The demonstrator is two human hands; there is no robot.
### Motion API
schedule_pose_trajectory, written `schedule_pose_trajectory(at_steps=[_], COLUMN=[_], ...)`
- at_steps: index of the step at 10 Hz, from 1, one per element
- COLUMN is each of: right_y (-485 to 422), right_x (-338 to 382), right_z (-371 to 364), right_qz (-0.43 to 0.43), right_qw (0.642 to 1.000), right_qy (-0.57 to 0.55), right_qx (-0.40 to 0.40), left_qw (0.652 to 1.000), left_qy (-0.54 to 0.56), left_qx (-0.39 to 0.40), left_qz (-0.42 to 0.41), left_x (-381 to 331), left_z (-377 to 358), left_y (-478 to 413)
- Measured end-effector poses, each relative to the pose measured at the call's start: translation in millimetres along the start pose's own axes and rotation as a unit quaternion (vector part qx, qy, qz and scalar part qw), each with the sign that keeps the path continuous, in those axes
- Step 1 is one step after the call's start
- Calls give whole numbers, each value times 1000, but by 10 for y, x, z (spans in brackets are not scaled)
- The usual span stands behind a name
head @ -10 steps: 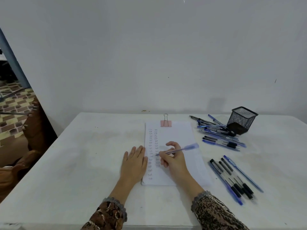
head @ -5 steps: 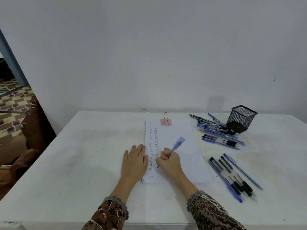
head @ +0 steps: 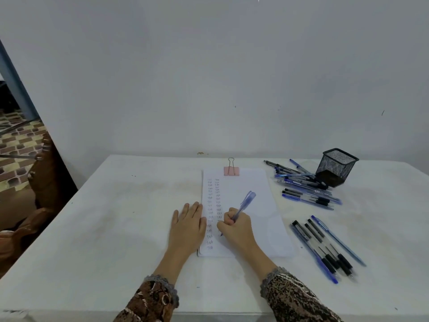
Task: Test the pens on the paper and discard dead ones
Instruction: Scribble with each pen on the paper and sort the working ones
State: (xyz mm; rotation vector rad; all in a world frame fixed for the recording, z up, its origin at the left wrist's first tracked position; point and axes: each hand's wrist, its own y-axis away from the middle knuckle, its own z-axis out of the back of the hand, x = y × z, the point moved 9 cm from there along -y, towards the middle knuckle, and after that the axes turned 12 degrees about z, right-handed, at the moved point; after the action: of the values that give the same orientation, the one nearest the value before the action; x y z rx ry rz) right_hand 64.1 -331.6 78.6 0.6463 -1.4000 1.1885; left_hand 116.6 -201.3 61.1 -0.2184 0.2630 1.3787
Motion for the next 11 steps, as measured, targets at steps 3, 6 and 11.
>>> schedule_pose_trajectory(at_steps=[3,6,11], right_y=[-15,-37,-39], right_x=[-5,8,-124], right_z=[46,70,159], right_qz=[6,19,-55], right_qw=[1000,1000,975], right_qy=[15,14,-210], right_qx=[-6,-15,-45], left_qw=[1000,1000,1000], left_qy=[-4,-6,12], left_qx=[0,0,-9], left_qz=[1,1,-9], left_x=[8,11,9], left_z=[-7,0,19], left_y=[-1,-2,-2])
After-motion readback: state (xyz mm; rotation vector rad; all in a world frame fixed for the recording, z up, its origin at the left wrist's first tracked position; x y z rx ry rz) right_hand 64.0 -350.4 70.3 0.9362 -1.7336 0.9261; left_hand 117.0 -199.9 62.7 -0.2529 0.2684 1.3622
